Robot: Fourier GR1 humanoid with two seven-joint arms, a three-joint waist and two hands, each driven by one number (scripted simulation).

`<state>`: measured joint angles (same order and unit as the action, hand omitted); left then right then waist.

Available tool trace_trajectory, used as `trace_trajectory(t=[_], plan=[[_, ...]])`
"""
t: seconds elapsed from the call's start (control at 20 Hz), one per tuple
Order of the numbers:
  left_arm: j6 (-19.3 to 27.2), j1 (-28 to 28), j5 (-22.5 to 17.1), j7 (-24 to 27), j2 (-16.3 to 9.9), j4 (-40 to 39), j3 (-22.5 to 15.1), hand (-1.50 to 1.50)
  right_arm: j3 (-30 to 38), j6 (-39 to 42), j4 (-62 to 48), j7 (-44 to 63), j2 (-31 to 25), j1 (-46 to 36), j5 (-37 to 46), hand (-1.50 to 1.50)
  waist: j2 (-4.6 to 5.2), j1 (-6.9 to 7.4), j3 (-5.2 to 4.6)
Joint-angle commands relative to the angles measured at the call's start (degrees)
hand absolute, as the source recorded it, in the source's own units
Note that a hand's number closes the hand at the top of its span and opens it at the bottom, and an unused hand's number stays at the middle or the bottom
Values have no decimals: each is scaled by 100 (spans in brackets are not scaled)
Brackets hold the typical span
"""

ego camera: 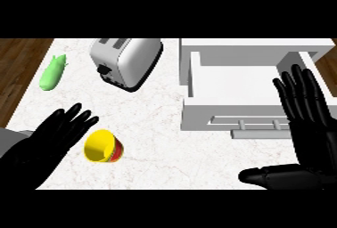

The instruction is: Pick up the cup, place it into the drawer and close the drawer

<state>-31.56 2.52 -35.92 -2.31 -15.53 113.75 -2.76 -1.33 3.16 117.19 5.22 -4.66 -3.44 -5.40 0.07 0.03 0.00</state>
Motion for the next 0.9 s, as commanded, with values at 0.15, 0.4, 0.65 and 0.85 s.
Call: trace_trajectory(t=[0.15, 0.4, 0.65, 0.85], plan=[[25, -317, -623, -634, -62, 65, 245, -150, 187, -41, 311, 621, -94, -315, -123, -150, -10, -5, 0], [-140, -200, -857, -854, -146, 25, 457, -150, 518, 135, 1, 518, -220, -450, -379, -150, -9, 4, 0], [-208, -361, -156, -674, 260, -352, 403, -150, 339, 201, -79, -30, -41, -68, -151, -150, -9, -7, 1], [-374, -497, 189, -507, 399, -879, 466, -150, 191, 78, -28, 131, 78, -213, -70, -150, -7, -8, 0]])
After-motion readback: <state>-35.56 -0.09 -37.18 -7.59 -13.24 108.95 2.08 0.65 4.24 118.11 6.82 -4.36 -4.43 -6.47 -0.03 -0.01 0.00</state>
